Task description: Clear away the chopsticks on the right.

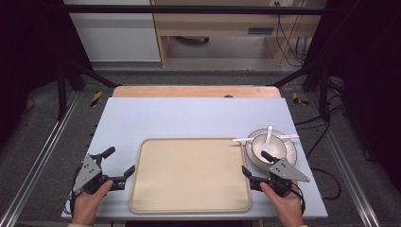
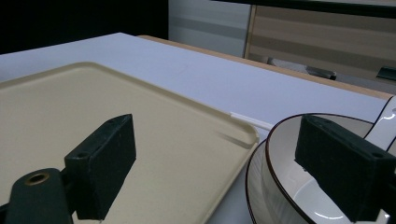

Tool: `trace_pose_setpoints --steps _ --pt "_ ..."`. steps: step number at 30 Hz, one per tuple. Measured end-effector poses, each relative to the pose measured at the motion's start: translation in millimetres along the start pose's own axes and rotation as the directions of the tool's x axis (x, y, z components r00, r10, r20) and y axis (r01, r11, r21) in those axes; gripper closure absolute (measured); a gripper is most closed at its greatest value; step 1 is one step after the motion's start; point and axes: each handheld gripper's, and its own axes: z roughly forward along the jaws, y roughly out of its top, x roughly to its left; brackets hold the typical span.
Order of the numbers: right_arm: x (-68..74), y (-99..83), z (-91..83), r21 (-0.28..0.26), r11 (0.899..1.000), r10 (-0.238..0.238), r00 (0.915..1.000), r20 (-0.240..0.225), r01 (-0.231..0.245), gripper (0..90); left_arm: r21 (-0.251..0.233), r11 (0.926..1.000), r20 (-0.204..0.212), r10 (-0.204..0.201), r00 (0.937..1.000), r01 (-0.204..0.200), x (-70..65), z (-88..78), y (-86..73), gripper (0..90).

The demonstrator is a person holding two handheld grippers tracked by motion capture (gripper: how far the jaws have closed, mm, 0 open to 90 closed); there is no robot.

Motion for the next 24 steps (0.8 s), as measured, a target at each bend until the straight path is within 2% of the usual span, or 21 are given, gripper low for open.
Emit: trace_pose_setpoints --steps 7,11,14,17,19,21,22,23,24 --pt "4.1 0.4 -2.3 0.017 1.0 -0.015 0.9998 0.012 0.014 15.3 0.01 0.9996 -0.017 -0.026 0.9995 0.026 1.4 -4.3 0.0 2.9" --pt "10.7 4.3 -3.8 0.026 0.998 -0.061 0.9981 -0.005 0.061 16.9 0.02 0.9996 -0.013 -0.018 0.9997 0.019 -0.5 -4.2 0.7 2.9" --pt "14.2 12.8 -10.9 0.039 0.997 -0.072 0.9973 0.016 0.071 19.4 0.042 0.9991 -0.016 -0.001 0.9999 0.001 -2.0 -3.5 1.2 2.9" --pt "14.0 33.8 -24.8 0.048 0.99 -0.132 0.9886 0.071 0.129 23.3 0.064 0.9979 -0.028 0.009 0.9996 -0.008 -2.9 -3.1 -0.1 3.0" --pt "7.8 47.6 -34.2 0.055 0.988 -0.15 0.9848 0.089 0.145 27.7 0.061 0.9982 -0.029 0.004 0.9996 -0.002 -3.9 -3.5 1.0 3.0" --pt "-5.5 59.1 -40.4 0.096 0.983 -0.169 0.9802 0.104 0.159 32.0 0.049 0.9988 -0.031 -0.004 0.9995 0.006 -5.5 -4.4 2.6 2.9" --pt "-5.5 59.1 -40.4 0.096 0.983 -0.169 0.9802 0.104 0.159 32.0 0.049 0.9988 -0.031 -0.004 0.9995 0.006 -5.5 -4.4 2.6 2.9" --pt "-27.8 68.9 -43.2 0.158 0.975 -0.177 0.9733 0.146 0.154 36.2 0.049 0.9988 -0.035 -0.007 0.9994 0.008 -6.1 -4.9 2.8 2.9" --pt "-36.1 71.4 -43.5 0.173 0.975 -0.17 0.9719 0.162 0.142 39.7 0.051 0.9986 -0.035 -0.008 0.9993 0.01 -6.0 -5.0 2.5 3.0"
